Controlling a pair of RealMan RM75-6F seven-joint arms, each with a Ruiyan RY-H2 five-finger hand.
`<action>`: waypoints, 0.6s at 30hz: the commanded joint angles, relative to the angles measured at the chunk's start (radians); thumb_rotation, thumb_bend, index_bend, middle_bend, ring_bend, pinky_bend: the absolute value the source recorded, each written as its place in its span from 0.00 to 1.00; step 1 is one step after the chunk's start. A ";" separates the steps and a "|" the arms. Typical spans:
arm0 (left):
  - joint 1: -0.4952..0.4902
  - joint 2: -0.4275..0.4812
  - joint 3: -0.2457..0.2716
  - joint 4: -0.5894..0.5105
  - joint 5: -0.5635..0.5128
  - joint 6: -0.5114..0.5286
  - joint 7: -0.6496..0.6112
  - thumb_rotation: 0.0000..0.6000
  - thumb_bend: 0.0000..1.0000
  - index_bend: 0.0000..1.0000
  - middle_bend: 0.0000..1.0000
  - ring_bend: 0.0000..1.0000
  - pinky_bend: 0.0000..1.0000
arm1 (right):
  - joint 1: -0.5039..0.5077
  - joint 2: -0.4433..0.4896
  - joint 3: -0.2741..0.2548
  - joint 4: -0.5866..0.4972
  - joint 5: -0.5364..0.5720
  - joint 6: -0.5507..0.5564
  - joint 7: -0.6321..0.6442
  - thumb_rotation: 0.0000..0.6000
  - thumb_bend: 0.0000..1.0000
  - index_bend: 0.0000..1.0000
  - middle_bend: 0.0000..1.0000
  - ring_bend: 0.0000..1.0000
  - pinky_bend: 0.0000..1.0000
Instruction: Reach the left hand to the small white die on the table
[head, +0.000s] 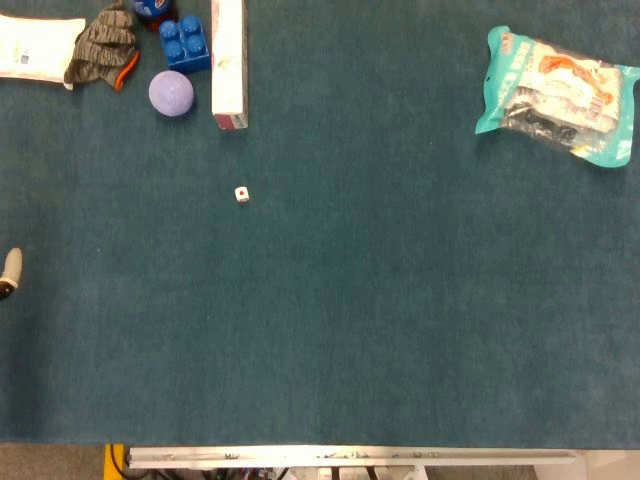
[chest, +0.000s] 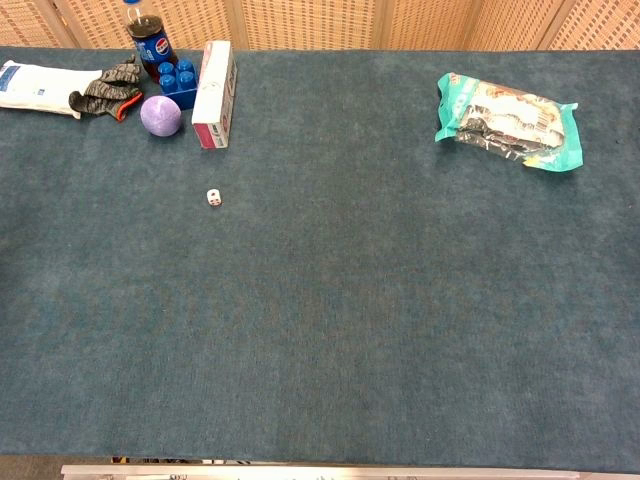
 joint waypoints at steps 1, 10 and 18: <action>0.000 0.001 0.001 0.002 0.001 0.000 -0.002 1.00 0.32 0.04 0.23 0.15 0.10 | 0.001 0.001 0.001 -0.001 0.001 0.000 -0.002 1.00 0.37 0.15 0.34 0.31 0.32; -0.021 0.016 0.007 0.022 0.039 -0.025 -0.038 1.00 0.32 0.04 0.27 0.23 0.26 | 0.004 0.012 0.018 -0.016 -0.003 0.022 -0.011 1.00 0.37 0.15 0.34 0.31 0.32; -0.129 0.055 0.010 0.077 0.084 -0.191 -0.153 1.00 0.32 0.12 0.68 0.67 0.84 | 0.004 0.017 0.025 -0.034 0.006 0.025 -0.031 1.00 0.37 0.15 0.34 0.31 0.32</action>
